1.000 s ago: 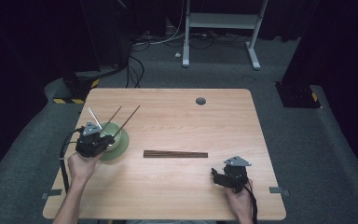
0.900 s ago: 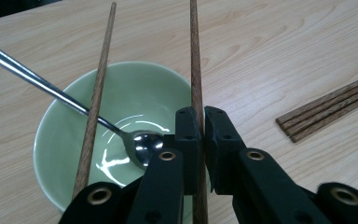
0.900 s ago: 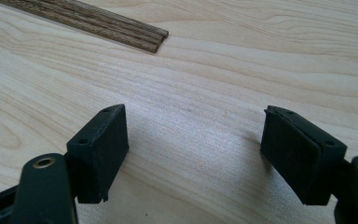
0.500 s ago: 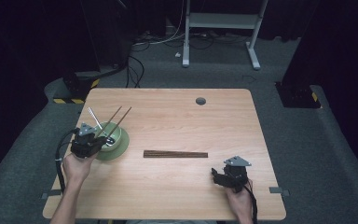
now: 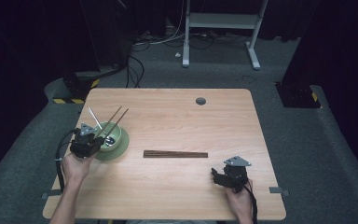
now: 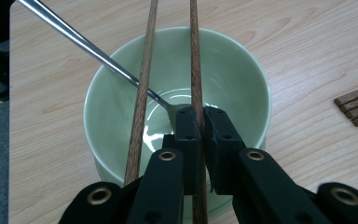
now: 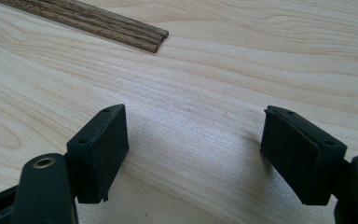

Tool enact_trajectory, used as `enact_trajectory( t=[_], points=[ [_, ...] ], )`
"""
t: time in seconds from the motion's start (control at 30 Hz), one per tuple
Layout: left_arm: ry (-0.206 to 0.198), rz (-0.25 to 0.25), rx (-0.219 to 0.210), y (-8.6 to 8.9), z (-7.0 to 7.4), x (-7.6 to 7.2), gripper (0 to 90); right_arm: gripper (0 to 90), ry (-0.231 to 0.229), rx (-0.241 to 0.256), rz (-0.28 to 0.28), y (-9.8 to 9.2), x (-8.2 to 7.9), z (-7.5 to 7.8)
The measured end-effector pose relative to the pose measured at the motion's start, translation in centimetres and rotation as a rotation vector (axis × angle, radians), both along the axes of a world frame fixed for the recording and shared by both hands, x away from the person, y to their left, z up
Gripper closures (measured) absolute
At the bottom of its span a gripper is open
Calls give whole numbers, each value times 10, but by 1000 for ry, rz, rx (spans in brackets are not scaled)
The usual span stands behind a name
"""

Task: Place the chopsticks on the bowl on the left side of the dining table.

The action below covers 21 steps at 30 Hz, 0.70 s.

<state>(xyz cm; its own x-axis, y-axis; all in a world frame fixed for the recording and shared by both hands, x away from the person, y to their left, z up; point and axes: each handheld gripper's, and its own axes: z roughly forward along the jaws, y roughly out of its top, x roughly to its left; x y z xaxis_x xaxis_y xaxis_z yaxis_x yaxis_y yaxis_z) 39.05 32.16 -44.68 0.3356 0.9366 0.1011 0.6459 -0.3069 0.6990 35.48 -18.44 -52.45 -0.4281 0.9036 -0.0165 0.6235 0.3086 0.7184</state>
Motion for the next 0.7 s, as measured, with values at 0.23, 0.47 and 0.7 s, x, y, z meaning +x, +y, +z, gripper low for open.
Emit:
enact_trajectory(
  t=[0.23, 0.47, 0.7],
  points=[
    [4, 5, 26, 1, 0, 0, 838, 225, 0, 0, 0, 0, 0, 0],
    [6, 19, 58, 1, 0, 2, 838, 225, -1, 0, -1, 0, 0, 0],
    [7, 34, 74, 1, 1, 2, 837, 225, 0, 0, 0, 0, 0, 0]
  ],
)
